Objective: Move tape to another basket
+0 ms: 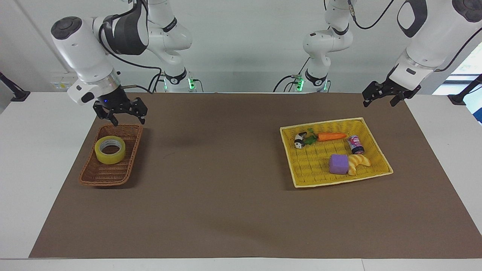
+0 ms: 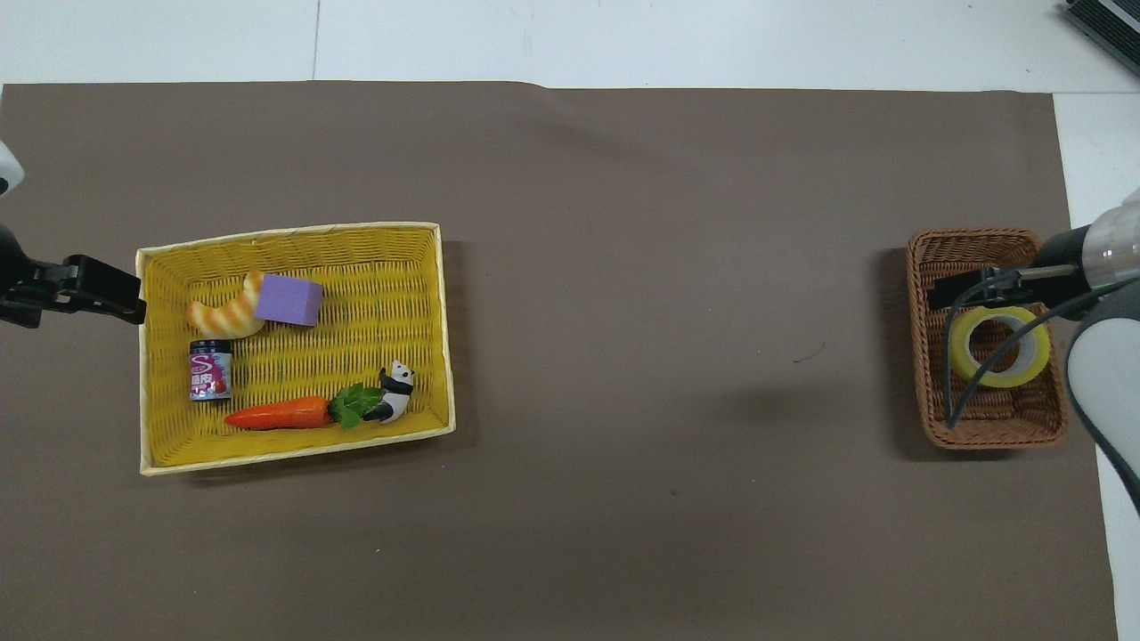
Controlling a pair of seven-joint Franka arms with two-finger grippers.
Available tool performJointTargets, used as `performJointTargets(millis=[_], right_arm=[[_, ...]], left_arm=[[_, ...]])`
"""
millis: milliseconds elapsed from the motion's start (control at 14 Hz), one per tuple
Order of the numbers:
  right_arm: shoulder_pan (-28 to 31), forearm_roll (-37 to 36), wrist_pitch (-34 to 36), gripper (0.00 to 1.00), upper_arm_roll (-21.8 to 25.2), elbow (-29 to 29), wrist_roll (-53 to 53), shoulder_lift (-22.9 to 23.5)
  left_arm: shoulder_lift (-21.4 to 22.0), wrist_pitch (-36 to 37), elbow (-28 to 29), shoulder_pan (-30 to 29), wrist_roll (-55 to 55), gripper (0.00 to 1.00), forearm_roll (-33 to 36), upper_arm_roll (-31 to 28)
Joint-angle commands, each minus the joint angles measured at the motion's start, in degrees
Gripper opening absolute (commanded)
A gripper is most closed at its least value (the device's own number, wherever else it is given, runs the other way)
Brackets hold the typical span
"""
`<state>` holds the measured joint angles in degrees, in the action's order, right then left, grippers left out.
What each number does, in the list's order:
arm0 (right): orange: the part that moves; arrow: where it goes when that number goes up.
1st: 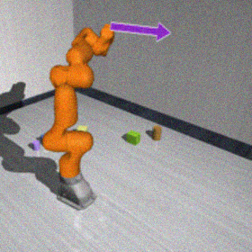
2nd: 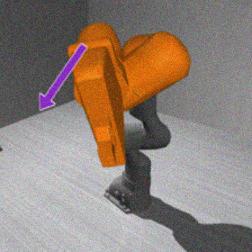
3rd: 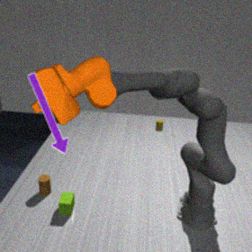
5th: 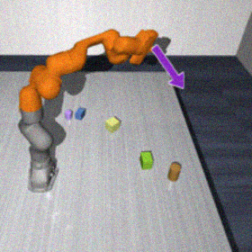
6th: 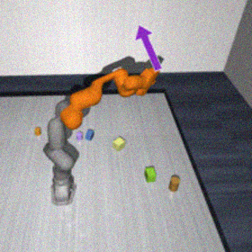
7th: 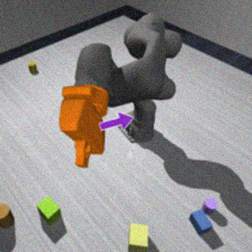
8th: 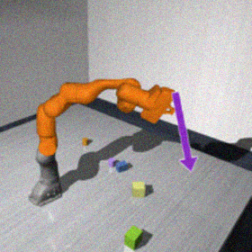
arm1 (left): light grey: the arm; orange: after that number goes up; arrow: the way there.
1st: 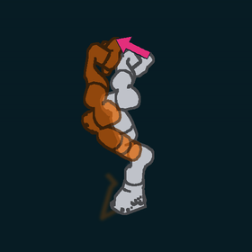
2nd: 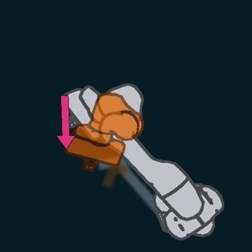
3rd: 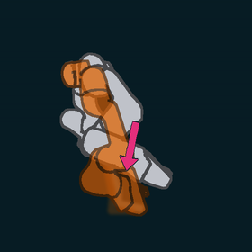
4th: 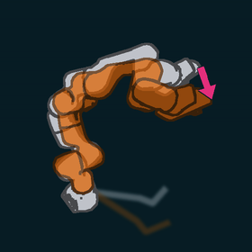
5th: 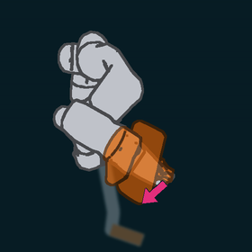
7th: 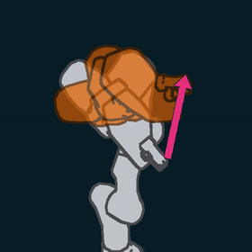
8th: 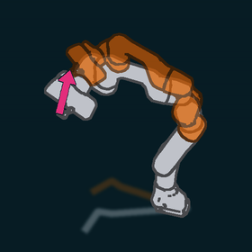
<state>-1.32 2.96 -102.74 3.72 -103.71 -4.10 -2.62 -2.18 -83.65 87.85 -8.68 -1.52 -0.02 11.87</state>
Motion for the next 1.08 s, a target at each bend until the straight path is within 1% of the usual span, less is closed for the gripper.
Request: performJointTargets(millis=[0,215,287,358,502,717,1003], right_arm=[[0.6,-1.2,7.7,1.00,-0.2,5.2,1.7,-1.7],[1.5,-1.3,18.4,1.00,-0.2,15.5,1.6,-0.2],[1.6,-1.4,21.8,1.00,-0.1,17.9,1.6,0.0],[1.7,-1.4,23.2,1.00,-0.1,19.9,1.6,0.0],[0.9,-1.6,22.9,1.00,0.0,20.6,1.7,-0.1],[-0.4,-3.4,19.2,1.00,-0.6,15.5,1.8,-1.3],[0.2,-2.3,19.6,1.00,-0.1,15.5,1.2,-1.4]], left_arm=[[0.1,-0.4,-0.3,-0.6,-0.2,1.00,1.3,0.5],[0.1,-0.4,-0.3,-0.6,-0.2,1.00,1.3,0.5],[0.1,-0.4,-0.3,-0.6,-0.2,1.00,1.3,0.5],[0.1,-0.4,-0.3,-0.6,-0.2,1.00,1.3,0.5],[0.1,-0.4,-0.2,-0.6,-0.2,1.00,1.3,0.5],[0.1,-0.4,-0.3,-0.6,-0.2,1.00,1.3,0.5],[0.1,-0.4,-0.2,-0.6,-0.2,1.00,1.3,0.5]])
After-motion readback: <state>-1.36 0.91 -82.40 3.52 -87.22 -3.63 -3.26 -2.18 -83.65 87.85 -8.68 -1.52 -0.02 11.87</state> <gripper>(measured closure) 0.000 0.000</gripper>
